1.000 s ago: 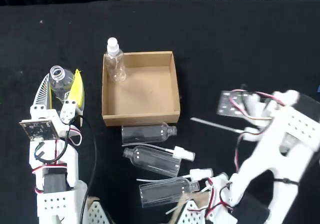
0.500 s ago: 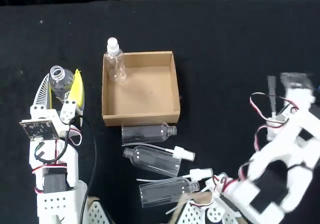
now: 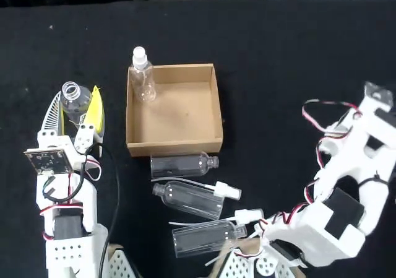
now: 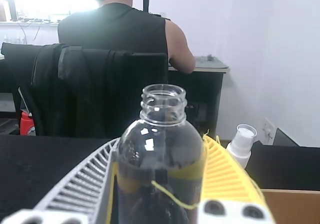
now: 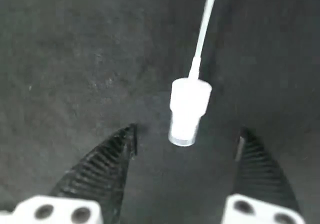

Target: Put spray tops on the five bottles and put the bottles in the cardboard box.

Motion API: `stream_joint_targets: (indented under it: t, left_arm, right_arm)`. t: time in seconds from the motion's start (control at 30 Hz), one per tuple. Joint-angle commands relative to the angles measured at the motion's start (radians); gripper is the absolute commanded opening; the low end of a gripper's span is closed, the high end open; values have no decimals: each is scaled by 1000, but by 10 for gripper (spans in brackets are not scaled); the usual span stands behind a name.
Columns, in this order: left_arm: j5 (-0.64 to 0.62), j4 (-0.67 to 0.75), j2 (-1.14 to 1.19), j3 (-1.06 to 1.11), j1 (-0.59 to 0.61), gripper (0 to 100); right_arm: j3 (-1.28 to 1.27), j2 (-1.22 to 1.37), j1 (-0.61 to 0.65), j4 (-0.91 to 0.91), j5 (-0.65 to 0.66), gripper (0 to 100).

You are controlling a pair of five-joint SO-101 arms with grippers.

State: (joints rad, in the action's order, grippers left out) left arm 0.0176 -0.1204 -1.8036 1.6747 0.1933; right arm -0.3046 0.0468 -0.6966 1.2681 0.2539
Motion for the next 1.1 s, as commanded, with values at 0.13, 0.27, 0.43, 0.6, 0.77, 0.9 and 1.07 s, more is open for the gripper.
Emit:
stream_joint_targets:
  t: [0.13,0.27,0.43,0.6,0.77,0.9,1.07]
  left_arm:
    - [-6,-5,-20,24,8,30]
    - [-6,-5,-20,24,8,30]
    - [-6,-5,-20,24,8,30]
    - [-6,-5,-20,24,8,30]
    - [-6,-5,-20,24,8,30]
    - [-6,-5,-20,24,8,30]
    - [-6,-5,-20,24,8,30]
  right_arm:
    - [131,-7,-83,31,1053,223]
    - [70,-7,-141,-3,1482,240]
    - [2,-7,-175,-72,1778,266]
    - [-73,-7,-140,-158,1786,304]
    - [-91,-8,-110,-210,1772,320]
    - [-97,-8,-58,-204,1729,319]
    - [-143,-7,-25,-229,1732,318]
